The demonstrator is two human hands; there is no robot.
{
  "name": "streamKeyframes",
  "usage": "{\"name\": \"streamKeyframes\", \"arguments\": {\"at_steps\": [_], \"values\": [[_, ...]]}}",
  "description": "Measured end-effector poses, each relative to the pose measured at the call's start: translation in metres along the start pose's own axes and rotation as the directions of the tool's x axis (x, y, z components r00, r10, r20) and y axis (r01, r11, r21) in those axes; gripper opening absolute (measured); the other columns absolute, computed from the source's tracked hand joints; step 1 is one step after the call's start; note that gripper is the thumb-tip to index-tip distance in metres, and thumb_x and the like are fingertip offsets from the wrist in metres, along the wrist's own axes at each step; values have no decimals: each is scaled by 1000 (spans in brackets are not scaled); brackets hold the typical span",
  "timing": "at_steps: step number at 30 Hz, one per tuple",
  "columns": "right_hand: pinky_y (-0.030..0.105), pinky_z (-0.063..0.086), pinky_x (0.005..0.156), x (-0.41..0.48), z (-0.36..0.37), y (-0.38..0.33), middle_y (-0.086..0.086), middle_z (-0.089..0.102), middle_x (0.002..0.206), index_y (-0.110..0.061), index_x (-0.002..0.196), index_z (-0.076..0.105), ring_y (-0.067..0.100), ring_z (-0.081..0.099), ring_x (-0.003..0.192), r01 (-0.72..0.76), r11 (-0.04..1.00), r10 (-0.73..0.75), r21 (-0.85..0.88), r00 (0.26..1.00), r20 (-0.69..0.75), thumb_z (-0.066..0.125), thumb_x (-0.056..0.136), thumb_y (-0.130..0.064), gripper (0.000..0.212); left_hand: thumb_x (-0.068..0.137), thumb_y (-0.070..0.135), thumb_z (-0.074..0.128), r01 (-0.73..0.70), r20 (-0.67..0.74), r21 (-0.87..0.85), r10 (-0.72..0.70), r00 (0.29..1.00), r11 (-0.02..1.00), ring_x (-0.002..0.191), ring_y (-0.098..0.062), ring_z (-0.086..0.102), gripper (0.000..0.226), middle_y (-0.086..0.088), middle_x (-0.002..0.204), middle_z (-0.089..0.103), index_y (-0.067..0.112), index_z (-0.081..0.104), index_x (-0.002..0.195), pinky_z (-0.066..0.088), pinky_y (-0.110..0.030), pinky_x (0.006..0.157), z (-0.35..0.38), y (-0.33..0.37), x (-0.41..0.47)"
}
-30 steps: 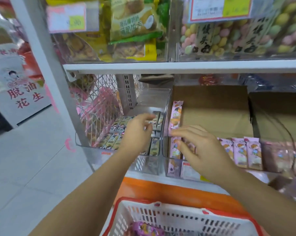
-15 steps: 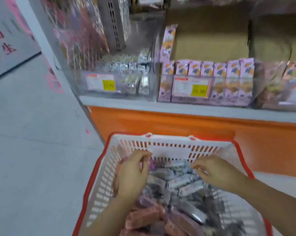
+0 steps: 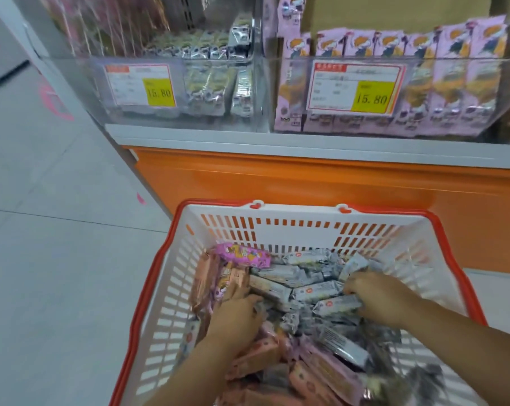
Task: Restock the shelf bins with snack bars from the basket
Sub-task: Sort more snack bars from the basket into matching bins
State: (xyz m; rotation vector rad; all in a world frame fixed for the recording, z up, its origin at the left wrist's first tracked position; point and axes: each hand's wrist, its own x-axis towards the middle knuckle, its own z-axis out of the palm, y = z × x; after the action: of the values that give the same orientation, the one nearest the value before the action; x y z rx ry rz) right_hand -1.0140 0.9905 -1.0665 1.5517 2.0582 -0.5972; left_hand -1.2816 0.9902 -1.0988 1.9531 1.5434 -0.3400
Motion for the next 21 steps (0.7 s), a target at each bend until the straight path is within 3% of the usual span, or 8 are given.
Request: {"name": "streamKeyframes", "arguments": {"at_steps": [2,3,6,10,14,16,18,21], "values": [[28,48,79,0,-9,3,-7,61,89,-23,85,64,9,57,80,-4,983,2,181,1000,14,61,85,-23,2,99,40,42,-2,30,-5,3,1000,1000,147,-22,1,45,3,158,19,24,41,142,18,-40,117,-2,-1,0],[24,45,79,-3,-16,2,-11,60,90,-26,84,65,5,55,78,-8,961,3,277,1000,16,62,86,-27,4,99,40,44,-7,45,-13,7,999,1000,147,-22,4,46,2,157,21,24,41,142,19,-40,117,-5,-2,-1],[16,41,81,-15,-38,-2,-4,64,114,-16,107,69,-1,54,84,11,853,16,521,999,-48,68,86,-32,26,97,32,48,-51,41,-60,53,998,997,138,-21,28,44,-3,148,36,23,44,140,30,-36,111,-19,-1,-4],[31,42,97,-43,-79,-20,-4,60,120,-21,104,67,13,55,112,51,757,47,652,990,-132,69,84,-38,26,99,29,45,-161,14,-165,165,986,973,107,-11,53,35,3,128,52,22,51,133,40,-22,87,-62,12,-25],[24,46,74,-77,-124,-46,-5,65,101,-19,92,67,9,61,90,153,571,75,806,969,-236,72,81,-38,22,98,27,50,-240,-112,-280,216,970,930,84,-1,58,15,17,93,62,27,64,94,40,-9,70,-121,19,-59],[20,45,63,-90,-145,-60,-3,68,86,-15,89,64,7,62,73,211,465,91,860,955,-283,73,82,-31,20,96,25,53,-271,-219,-402,196,956,874,84,-3,61,15,13,94,64,23,66,91,41,-5,68,-150,18,-79],[18,47,60,-98,-163,-77,2,67,76,-10,85,60,8,63,66,261,330,105,907,945,-310,72,83,-22,17,96,27,55,-316,-332,-526,151,931,790,97,-8,63,14,7,104,67,20,66,96,44,-12,80,-174,17,-100],[22,52,61,-99,-188,-112,10,67,77,-6,79,57,16,66,70,320,143,101,937,937,-335,71,83,-13,15,95,26,55,-383,-420,-738,66,905,555,96,-10,67,13,4,109,66,26,61,106,51,-21,77,-197,21,-127]]}}
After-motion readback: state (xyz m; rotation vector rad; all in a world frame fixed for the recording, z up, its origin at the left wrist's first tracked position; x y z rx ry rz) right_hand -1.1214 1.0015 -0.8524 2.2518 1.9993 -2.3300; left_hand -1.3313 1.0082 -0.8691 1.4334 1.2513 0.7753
